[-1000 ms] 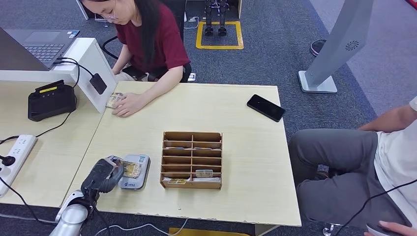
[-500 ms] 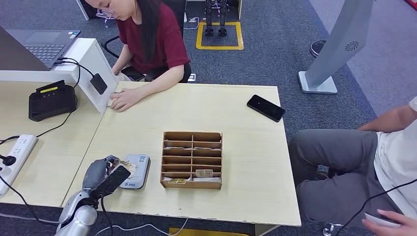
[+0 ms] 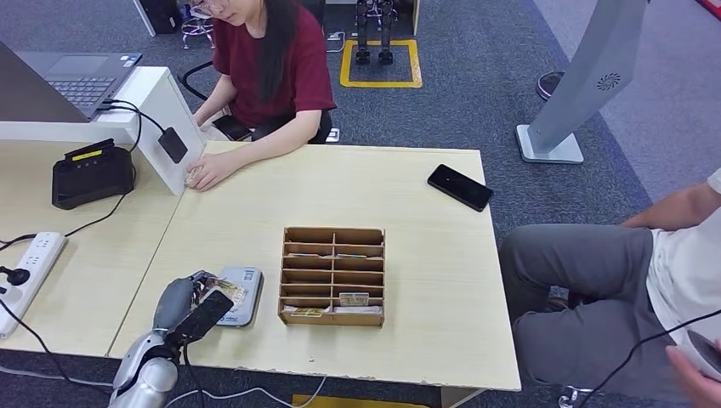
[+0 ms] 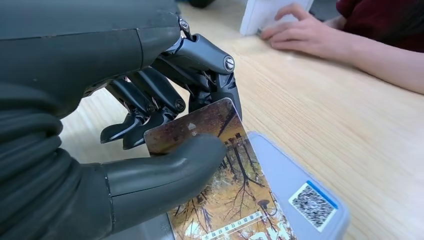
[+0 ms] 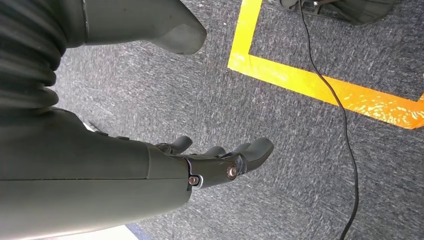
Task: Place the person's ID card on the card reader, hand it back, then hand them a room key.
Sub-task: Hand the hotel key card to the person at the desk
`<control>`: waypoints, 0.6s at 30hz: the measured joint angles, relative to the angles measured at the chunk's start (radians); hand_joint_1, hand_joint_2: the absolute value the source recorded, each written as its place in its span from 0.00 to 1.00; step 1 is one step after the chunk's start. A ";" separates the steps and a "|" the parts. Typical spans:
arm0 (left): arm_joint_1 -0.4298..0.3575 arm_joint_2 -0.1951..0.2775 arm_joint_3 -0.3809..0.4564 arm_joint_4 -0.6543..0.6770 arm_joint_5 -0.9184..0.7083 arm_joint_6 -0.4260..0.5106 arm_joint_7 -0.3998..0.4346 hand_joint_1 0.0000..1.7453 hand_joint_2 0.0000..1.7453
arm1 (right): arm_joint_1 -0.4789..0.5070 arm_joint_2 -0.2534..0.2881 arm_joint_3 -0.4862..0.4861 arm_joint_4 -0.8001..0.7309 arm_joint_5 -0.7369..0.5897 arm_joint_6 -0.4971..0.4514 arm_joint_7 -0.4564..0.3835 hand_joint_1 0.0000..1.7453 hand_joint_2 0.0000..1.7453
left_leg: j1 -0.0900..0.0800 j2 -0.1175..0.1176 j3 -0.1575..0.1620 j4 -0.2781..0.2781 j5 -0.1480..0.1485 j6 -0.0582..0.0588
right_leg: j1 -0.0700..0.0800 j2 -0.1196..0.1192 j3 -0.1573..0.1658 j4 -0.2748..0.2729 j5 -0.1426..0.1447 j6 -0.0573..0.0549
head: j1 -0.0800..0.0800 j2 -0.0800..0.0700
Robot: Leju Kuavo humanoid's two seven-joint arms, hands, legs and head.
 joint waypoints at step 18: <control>-0.049 -0.114 0.079 -0.246 0.571 -0.149 -0.100 1.00 1.00 | -0.005 0.010 -0.007 0.000 0.051 0.000 0.013 0.00 1.00 | 0.000 0.000 -0.002 0.000 0.001 0.001 | 0.000 0.000 -0.003 0.000 0.001 0.000 | 0.000 0.000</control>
